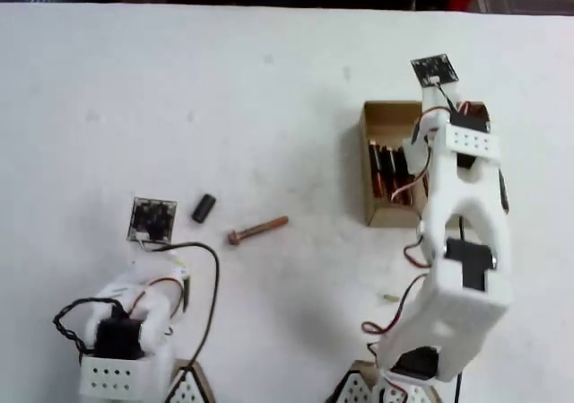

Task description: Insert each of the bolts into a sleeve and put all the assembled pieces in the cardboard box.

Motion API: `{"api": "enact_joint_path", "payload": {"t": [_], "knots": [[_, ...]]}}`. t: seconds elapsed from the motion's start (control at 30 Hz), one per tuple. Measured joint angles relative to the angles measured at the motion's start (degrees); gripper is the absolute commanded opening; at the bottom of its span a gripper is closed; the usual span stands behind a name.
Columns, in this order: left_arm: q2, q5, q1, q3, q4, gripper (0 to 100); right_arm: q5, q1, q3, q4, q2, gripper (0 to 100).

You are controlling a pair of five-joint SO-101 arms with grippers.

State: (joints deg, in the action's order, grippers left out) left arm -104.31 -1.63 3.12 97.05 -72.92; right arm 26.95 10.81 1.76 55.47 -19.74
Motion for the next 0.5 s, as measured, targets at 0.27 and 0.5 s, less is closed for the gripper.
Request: {"api": "enact_joint_path", "payload": {"t": [0.27,0.5], "knots": [[0.00,0.00,0.00,0.00,0.00,2,0.00,0.18,-8.26,0.79,-8.53,2.2],[0.00,0.00,0.00,0.00,0.00,2,0.00,0.35,-8.97,0.79,-9.23,2.2]]}}
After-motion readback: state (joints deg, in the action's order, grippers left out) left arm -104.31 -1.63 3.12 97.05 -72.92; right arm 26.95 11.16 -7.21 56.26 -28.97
